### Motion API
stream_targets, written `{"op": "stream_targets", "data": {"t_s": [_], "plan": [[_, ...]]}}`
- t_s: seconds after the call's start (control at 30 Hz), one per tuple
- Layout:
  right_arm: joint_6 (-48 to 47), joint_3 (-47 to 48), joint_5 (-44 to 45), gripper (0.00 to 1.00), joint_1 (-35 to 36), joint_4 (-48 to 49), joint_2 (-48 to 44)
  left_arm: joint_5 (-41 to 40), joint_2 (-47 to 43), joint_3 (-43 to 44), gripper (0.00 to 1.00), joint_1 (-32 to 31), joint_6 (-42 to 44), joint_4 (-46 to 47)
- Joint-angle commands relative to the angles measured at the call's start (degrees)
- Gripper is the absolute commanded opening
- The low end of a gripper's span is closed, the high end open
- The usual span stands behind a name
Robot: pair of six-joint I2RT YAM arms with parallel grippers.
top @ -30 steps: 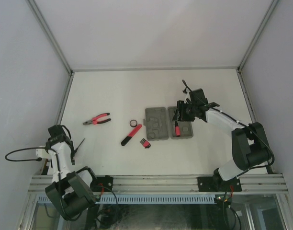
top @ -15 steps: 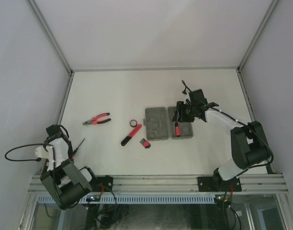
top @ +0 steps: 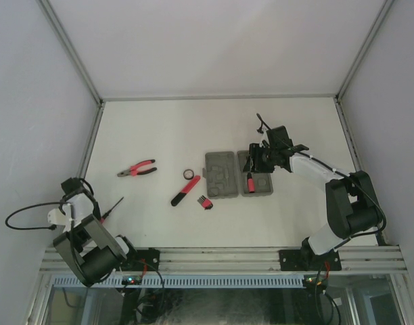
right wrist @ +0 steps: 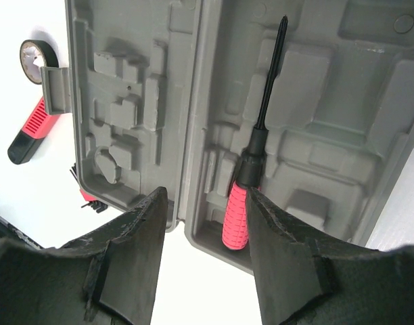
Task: Sort the tools into containers
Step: Pick up the screwdriver from the corner of the board.
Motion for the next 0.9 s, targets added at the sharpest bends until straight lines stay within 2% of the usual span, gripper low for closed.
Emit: {"op": "stream_targets", "data": {"t_s": [0.0, 0.37, 0.53, 0.73, 0.87], "plan": [[0.36, 2.16, -0.69, 0.49, 0.42, 0.93, -0.06, 1.66, 2.08, -1.81, 0.59, 1.18, 0.84, 3.5], [0.32, 2.16, -0.55, 0.49, 0.51, 0.76, -0.04, 4.21, 2.62, -1.65, 0.29, 1.57, 2.67, 4.57], [0.36, 2.15, -0.42, 0.49, 0.56, 0.66, -0.21, 5.37, 1.08, -1.63, 0.21, 1.57, 4.05, 4.91], [0.57, 2.15, -0.11, 0.49, 0.73, 0.84, -0.67, 7.89, -0.06, -0.66, 0.02, 1.58, 7.15, 5.34], [0.59, 2.56, 0.16, 0.49, 0.92, 0.66, -0.77, 9.31, -0.28, 0.4, 0.0, 1.51, 9.46, 5.51]]}}
